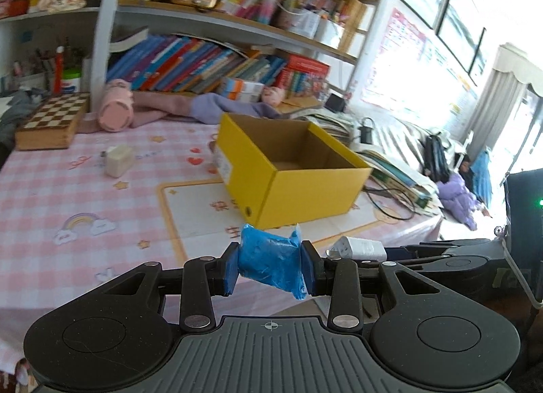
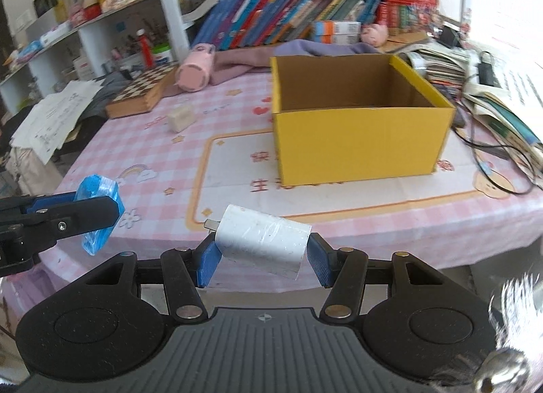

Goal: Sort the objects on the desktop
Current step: 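Lift the blue bag and white charger and carry them toward the yellow box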

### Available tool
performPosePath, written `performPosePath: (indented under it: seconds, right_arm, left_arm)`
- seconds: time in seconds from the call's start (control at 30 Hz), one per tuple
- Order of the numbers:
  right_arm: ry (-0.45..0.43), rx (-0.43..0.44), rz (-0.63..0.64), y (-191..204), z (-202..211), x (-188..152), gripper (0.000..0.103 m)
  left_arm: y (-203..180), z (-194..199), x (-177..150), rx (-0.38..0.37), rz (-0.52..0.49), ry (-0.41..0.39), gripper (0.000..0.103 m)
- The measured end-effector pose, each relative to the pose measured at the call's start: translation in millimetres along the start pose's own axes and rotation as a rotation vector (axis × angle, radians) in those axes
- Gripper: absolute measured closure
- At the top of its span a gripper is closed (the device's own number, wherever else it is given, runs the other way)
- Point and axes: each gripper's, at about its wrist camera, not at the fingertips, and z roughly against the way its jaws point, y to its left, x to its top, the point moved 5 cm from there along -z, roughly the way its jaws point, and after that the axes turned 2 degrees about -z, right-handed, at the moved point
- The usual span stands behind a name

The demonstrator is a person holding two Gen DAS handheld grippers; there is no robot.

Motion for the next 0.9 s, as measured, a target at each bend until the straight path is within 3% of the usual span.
performPosePath:
  seconds: [0.4, 0.9]
  right_arm:
    - [-0.02, -0.102, -0.103, -55.3, 9.0, 6.3, 0.05]
    - [-0.047, -0.144, -0.174, -101.4, -4.2, 28.6, 0.05]
  left_arm:
    - [-36.9, -45.3, 14.8, -0.119, -0.08, 0.042, 0.068]
    - [-65.1, -91.1, 43.1, -0.167, -0.175, 0.044, 0.068]
